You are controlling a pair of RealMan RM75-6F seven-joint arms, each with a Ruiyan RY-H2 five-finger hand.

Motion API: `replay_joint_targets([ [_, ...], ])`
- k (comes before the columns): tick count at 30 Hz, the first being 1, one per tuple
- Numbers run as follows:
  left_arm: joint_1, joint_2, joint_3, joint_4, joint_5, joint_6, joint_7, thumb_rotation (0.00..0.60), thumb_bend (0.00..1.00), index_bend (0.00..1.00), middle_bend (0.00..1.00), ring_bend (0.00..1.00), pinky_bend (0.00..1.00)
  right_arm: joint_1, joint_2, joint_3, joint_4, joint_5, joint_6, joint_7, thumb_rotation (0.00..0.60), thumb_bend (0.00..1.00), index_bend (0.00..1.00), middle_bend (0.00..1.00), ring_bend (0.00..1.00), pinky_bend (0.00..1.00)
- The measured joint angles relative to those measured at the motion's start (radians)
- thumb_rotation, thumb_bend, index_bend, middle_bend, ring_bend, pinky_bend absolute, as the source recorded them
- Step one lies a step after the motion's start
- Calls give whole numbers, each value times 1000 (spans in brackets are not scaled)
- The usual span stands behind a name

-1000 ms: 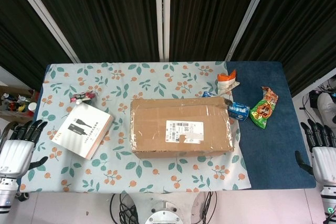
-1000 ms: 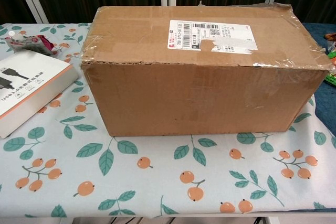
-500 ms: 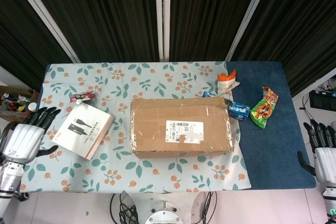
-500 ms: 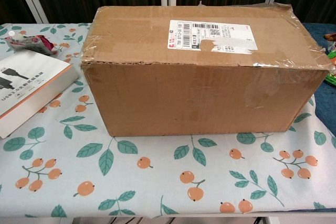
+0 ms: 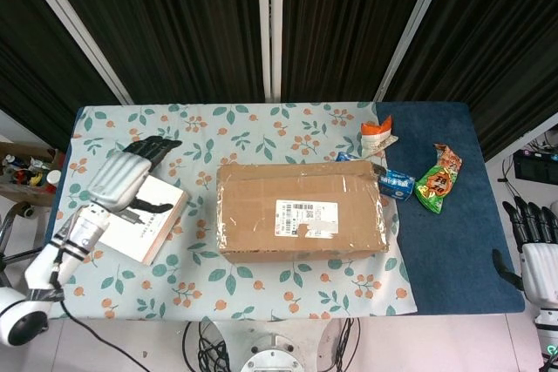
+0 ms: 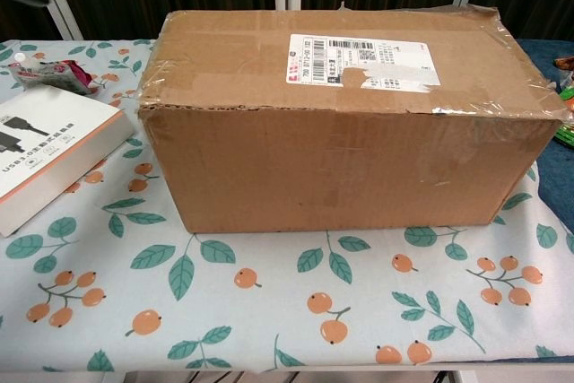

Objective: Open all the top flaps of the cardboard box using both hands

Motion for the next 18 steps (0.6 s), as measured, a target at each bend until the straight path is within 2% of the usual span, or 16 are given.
replay_joint_targets([
  [2, -40, -26, -18, -6, -61, -39, -10, 340, 0, 101, 204, 98, 197, -3, 1, -1, 2, 1, 1, 3, 600, 311, 0, 0, 0, 0],
  [4, -70, -46, -29, -9, -108, -75, -25, 306, 0, 104, 216, 98, 197, -5, 1, -1, 6, 4, 2, 7, 600, 311, 0, 0, 0, 0],
  [9, -144, -103, -34, -2, -197, -161, -52, 287, 0, 105, 236, 98, 194, -7, -4, 1, 25, 16, -1, 28, 600, 311, 0, 0, 0, 0],
  [18, -221, -190, -18, 46, -243, -208, -59, 268, 0, 106, 272, 98, 194, -6, -14, 7, 52, 30, -11, 49, 600, 311, 0, 0, 0, 0],
])
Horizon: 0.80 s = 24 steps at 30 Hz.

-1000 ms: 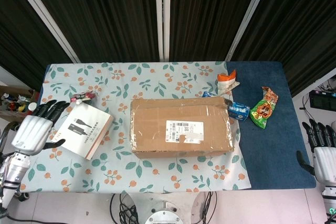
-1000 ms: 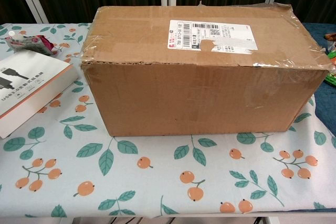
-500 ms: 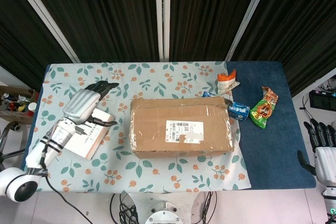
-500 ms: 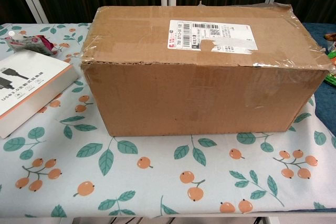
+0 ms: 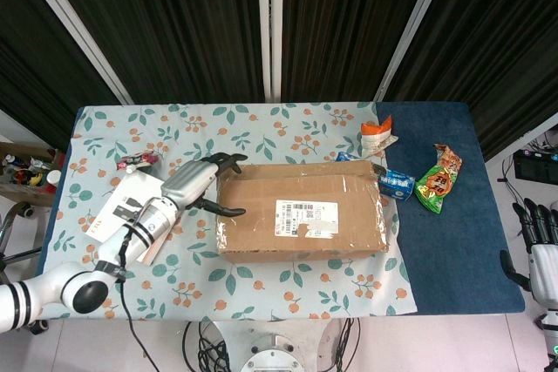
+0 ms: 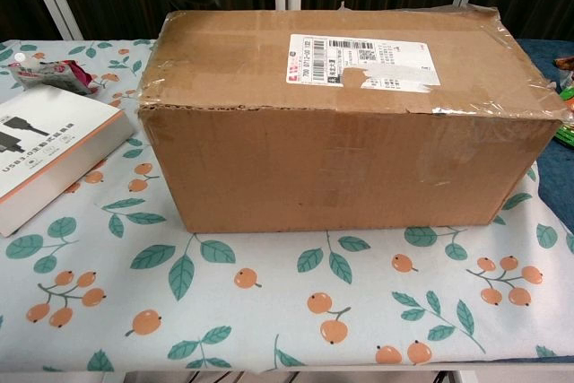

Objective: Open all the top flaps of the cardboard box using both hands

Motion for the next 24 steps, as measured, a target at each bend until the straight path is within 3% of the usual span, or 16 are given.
replay_joint_targets([
  [13, -11, -1, 11, -26, 18, 36, -7, 242, 0, 106, 370, 98, 193, -6, -1, 5, 12, 12, 0, 17, 600, 312, 0, 0, 0, 0],
  [24, 21, 142, -30, -240, -13, 90, -42, 223, 0, 74, 429, 134, 194, -10, 15, 6, 1, -5, 19, 19, 600, 312, 0, 0, 0, 0],
])
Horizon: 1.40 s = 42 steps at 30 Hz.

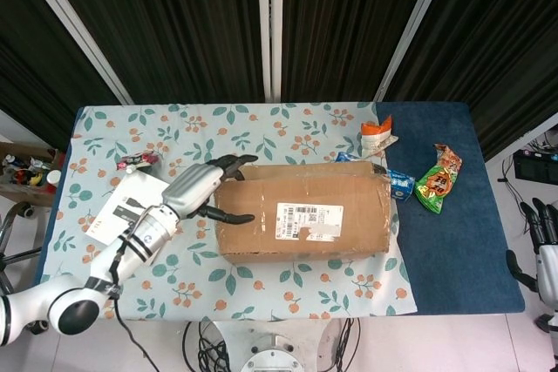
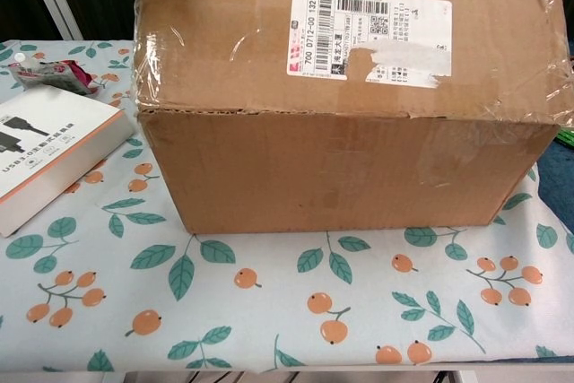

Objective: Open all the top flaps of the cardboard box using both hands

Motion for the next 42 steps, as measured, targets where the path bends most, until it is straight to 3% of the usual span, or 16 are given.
replay_joint_targets([
  [7, 60, 169, -28, -166, -19, -23, -130, 218, 0, 62, 450, 156, 197, 0, -5, 6, 13, -47, 45, 35, 600, 311, 0, 0, 0, 0],
  [13, 113, 283, -55, -252, 38, -103, -293, 219, 0, 55, 462, 177, 210, -2, -10, -1, 24, -94, 75, 52, 600, 312, 0, 0, 0, 0],
  [17, 149, 333, -88, -268, 142, -183, -475, 220, 0, 54, 538, 266, 244, -6, -21, -15, 48, -129, 99, 68, 600, 312, 0, 0, 0, 0],
  [21, 189, 389, -115, -276, 294, -241, -672, 226, 0, 55, 542, 304, 266, -12, -26, -24, 58, -133, 104, 80, 600, 312, 0, 0, 0, 0],
  [24, 227, 438, -123, -280, 420, -253, -790, 224, 0, 56, 475, 317, 270, -13, -24, -29, 54, -135, 97, 79, 600, 312, 0, 0, 0, 0],
  [28, 281, 489, -114, -265, 508, -219, -849, 242, 0, 56, 265, 250, 266, -8, -11, -33, 29, -143, 88, 69, 600, 311, 0, 0, 0, 0],
  [33, 336, 478, -80, -230, 488, -104, -679, 405, 0, 58, 190, 179, 245, 17, 34, -29, -44, -179, 76, 33, 600, 311, 0, 0, 0, 0],
  [35, 367, 455, -59, -212, 469, -31, -536, 458, 0, 60, 182, 162, 231, 36, 61, -24, -90, -198, 62, 6, 600, 310, 0, 0, 0, 0],
  [38, 418, 397, -23, -170, 451, 100, -282, 585, 0, 63, 158, 138, 216, 71, 102, -16, -170, -224, 26, -41, 600, 296, 0, 0, 0, 0],
  [42, 504, 278, 41, -54, 453, 326, 65, 600, 0, 64, 150, 127, 209, 130, 150, -3, -280, -263, -51, -134, 600, 180, 0, 0, 0, 0],
])
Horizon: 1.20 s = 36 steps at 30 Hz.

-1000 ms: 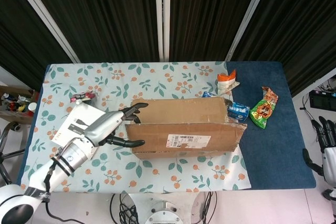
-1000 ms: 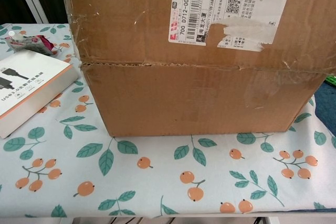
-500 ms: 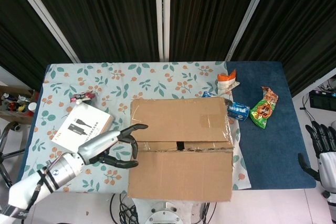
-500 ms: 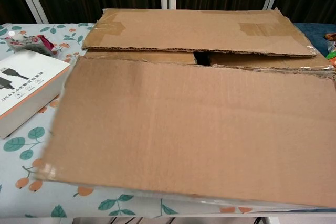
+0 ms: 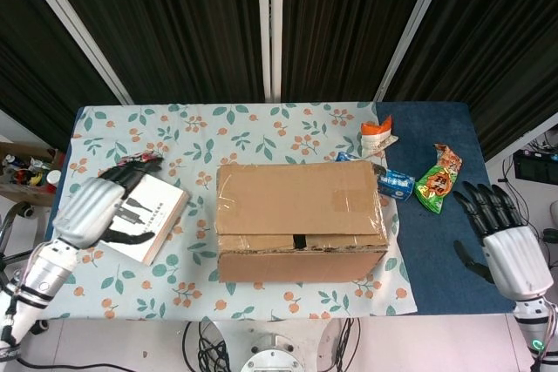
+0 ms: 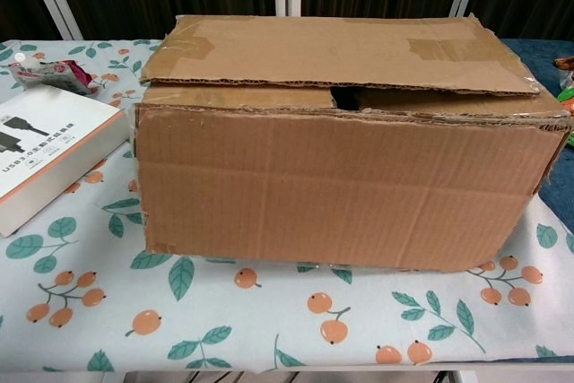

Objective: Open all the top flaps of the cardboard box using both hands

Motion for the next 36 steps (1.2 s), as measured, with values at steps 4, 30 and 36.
replay_joint_targets([
  [4, 67, -92, 54, 121, -5, 211, 223, 600, 0, 65, 144, 117, 209, 65, 30, 17, -107, -18, -98, -98, 600, 33, 0, 0, 0, 0],
  [30, 356, -415, 289, 714, 105, 494, -82, 600, 0, 64, 144, 117, 209, 420, -184, 125, -165, 374, -499, -435, 600, 0, 0, 0, 0, 0],
  [36, 357, -413, 290, 714, 107, 494, -88, 600, 0, 65, 144, 117, 209, 443, -233, 102, -144, 389, -503, -446, 600, 0, 0, 0, 0, 0],
])
